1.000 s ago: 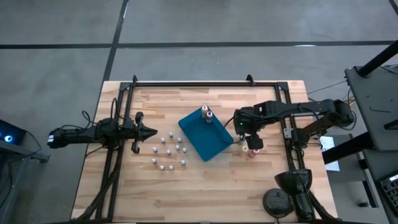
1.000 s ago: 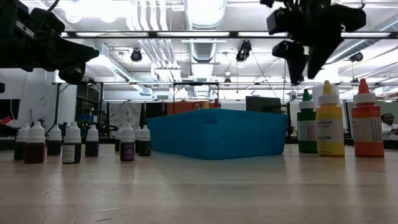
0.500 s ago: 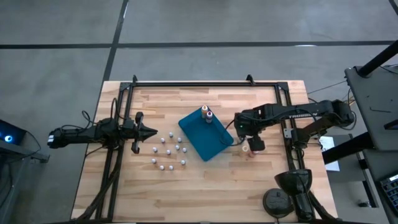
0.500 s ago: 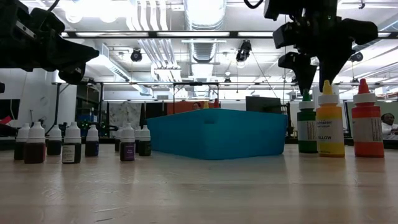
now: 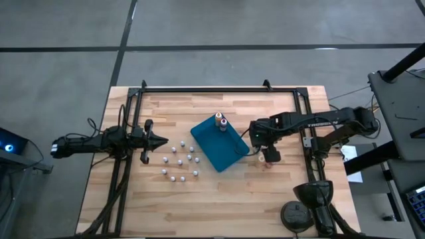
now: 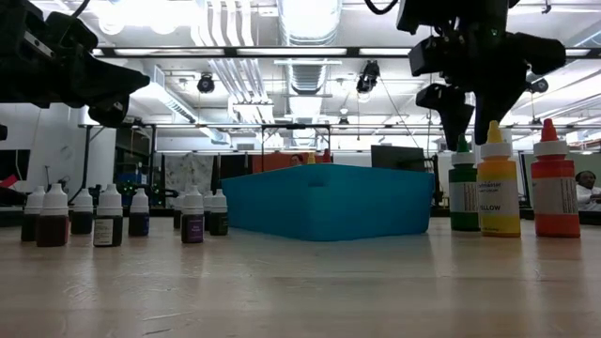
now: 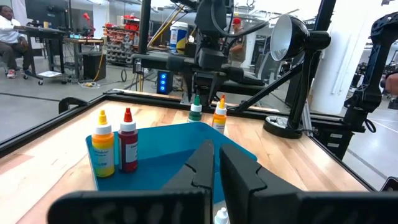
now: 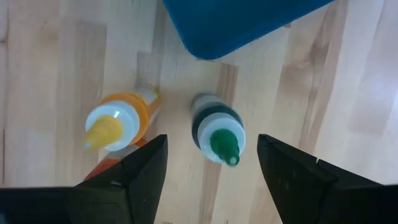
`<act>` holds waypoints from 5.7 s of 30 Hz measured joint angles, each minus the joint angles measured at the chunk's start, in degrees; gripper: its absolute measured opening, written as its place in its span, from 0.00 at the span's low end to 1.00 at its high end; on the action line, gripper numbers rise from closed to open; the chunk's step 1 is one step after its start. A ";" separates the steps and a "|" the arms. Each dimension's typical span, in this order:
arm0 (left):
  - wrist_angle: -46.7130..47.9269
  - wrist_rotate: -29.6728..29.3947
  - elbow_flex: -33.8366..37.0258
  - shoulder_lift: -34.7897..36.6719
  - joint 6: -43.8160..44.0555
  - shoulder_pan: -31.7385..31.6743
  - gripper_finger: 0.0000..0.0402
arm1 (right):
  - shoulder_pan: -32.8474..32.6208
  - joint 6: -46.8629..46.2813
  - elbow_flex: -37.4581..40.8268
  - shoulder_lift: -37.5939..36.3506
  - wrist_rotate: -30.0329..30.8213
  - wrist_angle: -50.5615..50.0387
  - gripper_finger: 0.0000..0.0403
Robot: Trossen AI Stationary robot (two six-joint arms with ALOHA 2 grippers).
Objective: Pick & Place food coloring
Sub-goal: Put the green food coloring bottle into the blue bin
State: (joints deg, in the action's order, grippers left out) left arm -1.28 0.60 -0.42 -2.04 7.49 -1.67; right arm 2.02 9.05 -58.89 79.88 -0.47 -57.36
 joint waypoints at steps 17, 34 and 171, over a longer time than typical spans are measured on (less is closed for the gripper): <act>0.00 -0.02 0.01 0.01 0.00 0.01 0.00 | 0.02 -0.06 1.64 0.00 0.57 2.47 0.56; 0.00 -0.01 0.02 0.00 0.00 0.01 0.00 | 0.13 0.08 3.56 0.00 0.57 4.03 0.45; 0.01 -0.02 0.01 0.02 0.00 0.01 0.00 | 11.39 -16.19 -32.68 31.98 0.49 0.79 0.27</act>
State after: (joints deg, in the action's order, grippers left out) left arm -1.27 0.58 -0.41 -2.02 7.49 -1.66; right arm 13.41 -7.14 -91.57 111.85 0.02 -56.58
